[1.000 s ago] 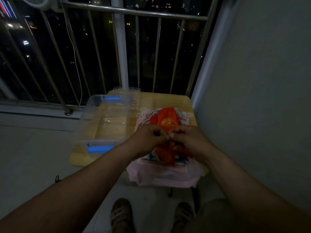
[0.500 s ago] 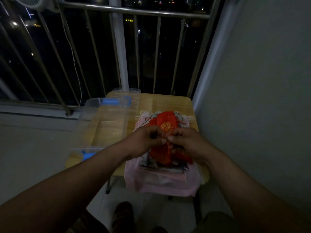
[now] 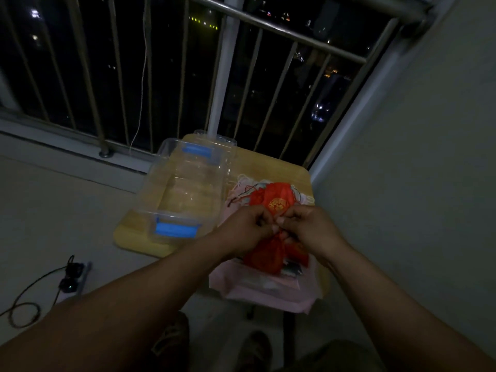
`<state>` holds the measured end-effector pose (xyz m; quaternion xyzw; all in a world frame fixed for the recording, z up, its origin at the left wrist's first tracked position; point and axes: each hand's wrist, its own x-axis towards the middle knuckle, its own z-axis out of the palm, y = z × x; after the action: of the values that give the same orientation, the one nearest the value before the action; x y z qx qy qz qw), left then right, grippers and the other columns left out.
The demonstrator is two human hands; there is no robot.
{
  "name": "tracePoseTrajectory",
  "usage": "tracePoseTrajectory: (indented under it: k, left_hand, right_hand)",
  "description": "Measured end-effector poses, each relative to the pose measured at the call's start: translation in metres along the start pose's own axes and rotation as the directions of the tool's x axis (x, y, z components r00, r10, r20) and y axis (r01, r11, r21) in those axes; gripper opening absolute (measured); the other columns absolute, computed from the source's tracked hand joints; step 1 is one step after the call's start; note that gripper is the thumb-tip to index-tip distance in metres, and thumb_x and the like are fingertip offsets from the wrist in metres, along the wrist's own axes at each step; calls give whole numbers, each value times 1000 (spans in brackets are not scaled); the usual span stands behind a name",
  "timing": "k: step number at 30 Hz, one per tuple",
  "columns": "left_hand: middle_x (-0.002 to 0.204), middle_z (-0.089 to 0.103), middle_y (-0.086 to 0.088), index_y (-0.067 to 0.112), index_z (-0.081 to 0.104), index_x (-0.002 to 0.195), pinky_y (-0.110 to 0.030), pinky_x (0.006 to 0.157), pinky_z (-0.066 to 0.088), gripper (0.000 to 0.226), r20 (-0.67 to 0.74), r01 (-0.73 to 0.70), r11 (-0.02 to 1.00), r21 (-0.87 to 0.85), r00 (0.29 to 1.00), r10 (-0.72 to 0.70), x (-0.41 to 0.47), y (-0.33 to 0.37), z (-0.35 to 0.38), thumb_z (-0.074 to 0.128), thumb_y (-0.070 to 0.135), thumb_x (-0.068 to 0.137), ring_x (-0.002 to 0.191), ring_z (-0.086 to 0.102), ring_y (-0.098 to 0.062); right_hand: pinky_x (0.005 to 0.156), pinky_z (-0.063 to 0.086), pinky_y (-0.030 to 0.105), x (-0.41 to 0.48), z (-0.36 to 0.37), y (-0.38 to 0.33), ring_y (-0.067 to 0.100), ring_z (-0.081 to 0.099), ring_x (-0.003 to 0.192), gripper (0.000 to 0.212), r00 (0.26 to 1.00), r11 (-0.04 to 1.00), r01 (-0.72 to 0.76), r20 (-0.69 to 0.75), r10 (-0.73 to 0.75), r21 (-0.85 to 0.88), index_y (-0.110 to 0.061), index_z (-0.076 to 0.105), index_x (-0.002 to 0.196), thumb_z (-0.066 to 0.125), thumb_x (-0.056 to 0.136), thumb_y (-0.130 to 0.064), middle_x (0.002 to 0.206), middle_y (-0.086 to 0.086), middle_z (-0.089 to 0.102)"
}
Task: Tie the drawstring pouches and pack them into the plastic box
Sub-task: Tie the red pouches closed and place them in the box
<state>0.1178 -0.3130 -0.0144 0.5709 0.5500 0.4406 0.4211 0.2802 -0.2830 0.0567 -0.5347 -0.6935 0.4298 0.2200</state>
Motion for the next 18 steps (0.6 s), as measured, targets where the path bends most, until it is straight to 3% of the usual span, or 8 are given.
tracePoseTrajectory:
  k: [3, 7, 12, 15, 18]
  left_hand:
    - [92, 71, -13, 11, 68, 93, -32, 69, 49, 12, -23, 36, 999, -27, 999, -37, 4, 0, 3, 73, 21, 93, 75, 59, -13]
    - [79, 64, -4, 18, 62, 80, -31, 66, 46, 15, -43, 56, 997, -48, 997, -58, 12, -3, 6, 71, 15, 92, 70, 56, -14]
    - [78, 63, -3, 16, 64, 85, -30, 66, 44, 8, -68, 112, 991, -78, 991, -117, 17, 0, 12, 69, 14, 91, 70, 55, -14]
    - [77, 67, 5, 18, 73, 93, -24, 64, 46, 6, -46, 113, 989, -99, 992, -118, 18, 4, 14, 68, 15, 94, 67, 59, -5]
    - [72, 67, -2, 6, 77, 89, -23, 59, 43, 13, -102, 141, 980, -138, 983, -155, 19, 10, 19, 70, 15, 94, 61, 55, -8]
  right_hand:
    - [46, 44, 15, 3, 1, -1, 4, 59, 47, 23, 1000, 999, 21, -21, -22, -31, -11, 70, 74, 69, 96, -6, 63, 7, 67]
    - [52, 47, 20, 10, 2, 5, 6, 56, 47, 27, 998, 998, 39, -36, -41, -51, -13, 69, 68, 71, 94, -6, 54, 0, 63]
    - [58, 47, 26, 21, 1, 19, 9, 60, 49, 21, 995, 992, 74, -59, -80, -98, -17, 70, 74, 73, 94, -12, 55, 2, 66]
    - [60, 49, 25, 23, 1, 27, 7, 63, 54, 17, 985, 981, 144, -82, -155, -131, -19, 72, 77, 74, 92, -13, 63, 3, 70]
    - [66, 50, 21, 25, -3, 32, 2, 65, 66, 14, 968, 970, 213, -105, -226, -118, -20, 73, 78, 76, 91, -14, 76, 0, 74]
